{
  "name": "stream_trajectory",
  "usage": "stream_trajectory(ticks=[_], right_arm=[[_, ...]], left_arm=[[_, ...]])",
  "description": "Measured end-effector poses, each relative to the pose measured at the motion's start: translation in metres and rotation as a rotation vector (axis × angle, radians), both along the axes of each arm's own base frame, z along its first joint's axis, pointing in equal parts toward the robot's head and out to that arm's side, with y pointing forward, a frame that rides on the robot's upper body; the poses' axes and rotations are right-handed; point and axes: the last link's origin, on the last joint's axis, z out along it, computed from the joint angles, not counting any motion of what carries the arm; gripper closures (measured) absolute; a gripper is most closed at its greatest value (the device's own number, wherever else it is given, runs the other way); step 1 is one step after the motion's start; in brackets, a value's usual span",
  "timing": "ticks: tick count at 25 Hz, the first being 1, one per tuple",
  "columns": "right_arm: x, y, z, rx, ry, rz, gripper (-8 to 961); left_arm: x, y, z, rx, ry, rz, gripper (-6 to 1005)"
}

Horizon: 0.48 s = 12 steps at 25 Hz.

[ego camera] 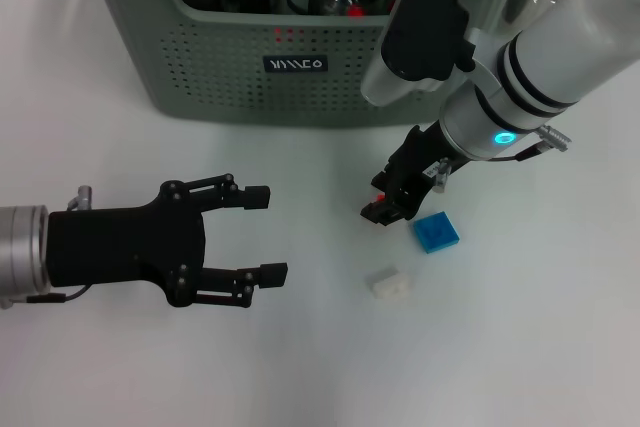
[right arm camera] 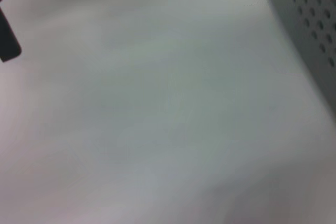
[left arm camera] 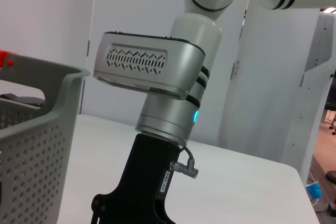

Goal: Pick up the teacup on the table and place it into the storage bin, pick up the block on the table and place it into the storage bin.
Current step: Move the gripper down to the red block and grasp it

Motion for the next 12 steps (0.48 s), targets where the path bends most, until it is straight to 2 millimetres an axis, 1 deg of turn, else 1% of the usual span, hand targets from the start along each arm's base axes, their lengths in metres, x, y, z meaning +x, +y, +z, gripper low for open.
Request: stream_trajectory(ticks=[12], right_arm=[[0.0025,-0.0003,0.0002,-0.002,-0.016,0.004,515]], left_arm=[[0.0005,0.0001,0.0012,0.002,-0.006,-0.003,125]])
